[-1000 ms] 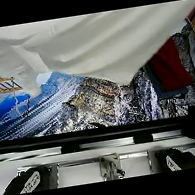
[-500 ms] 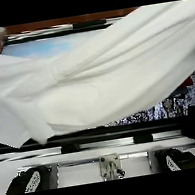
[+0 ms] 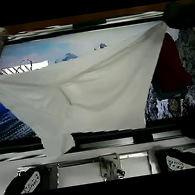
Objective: Fold the shirts.
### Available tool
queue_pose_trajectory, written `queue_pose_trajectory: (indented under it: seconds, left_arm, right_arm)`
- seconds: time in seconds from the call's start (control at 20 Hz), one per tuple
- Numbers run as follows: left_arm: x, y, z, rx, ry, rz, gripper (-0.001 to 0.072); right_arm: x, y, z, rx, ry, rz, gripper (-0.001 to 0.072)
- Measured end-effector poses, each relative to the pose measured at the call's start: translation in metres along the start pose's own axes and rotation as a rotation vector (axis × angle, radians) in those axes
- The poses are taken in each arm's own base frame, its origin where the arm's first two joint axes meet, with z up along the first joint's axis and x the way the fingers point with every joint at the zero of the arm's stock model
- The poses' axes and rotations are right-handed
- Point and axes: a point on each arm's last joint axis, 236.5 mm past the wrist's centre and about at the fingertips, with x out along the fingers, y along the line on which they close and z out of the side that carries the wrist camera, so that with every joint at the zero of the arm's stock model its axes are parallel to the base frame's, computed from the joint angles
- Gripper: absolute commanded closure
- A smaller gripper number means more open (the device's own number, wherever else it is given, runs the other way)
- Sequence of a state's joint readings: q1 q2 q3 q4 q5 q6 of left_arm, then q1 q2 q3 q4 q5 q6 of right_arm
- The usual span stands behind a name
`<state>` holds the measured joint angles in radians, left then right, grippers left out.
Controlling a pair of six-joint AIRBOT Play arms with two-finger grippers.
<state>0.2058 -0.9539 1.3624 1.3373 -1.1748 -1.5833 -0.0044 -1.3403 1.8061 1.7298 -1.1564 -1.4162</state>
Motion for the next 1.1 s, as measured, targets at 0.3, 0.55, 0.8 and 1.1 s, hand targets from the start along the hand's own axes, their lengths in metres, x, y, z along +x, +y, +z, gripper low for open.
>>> queue_pose_trajectory:
  seconds: [0.3, 0.55, 0.8, 1.1]
  left_arm:
    - [0.163, 0.022, -0.053, -0.164, 0.212, -0.051, 0.0668]
    - [0.220, 0.023, -0.089, -0.204, 0.306, -0.101, 0.0029]
    - [0.198, 0.039, -0.099, -0.150, 0.449, -0.091, 0.0299]
    - [0.138, 0.080, -0.199, -0.175, 0.784, -0.029, 0.0102]
  right_arm:
    - [0.159, -0.010, -0.053, 0.188, 0.164, 0.058, 0.0655]
    - [0.205, -0.019, -0.090, 0.244, 0.256, 0.051, 0.0028]
    - [0.171, -0.029, -0.107, 0.148, 0.374, 0.026, 0.0157]
    - [0.098, -0.050, -0.202, 0.017, 0.793, -0.007, 0.0156]
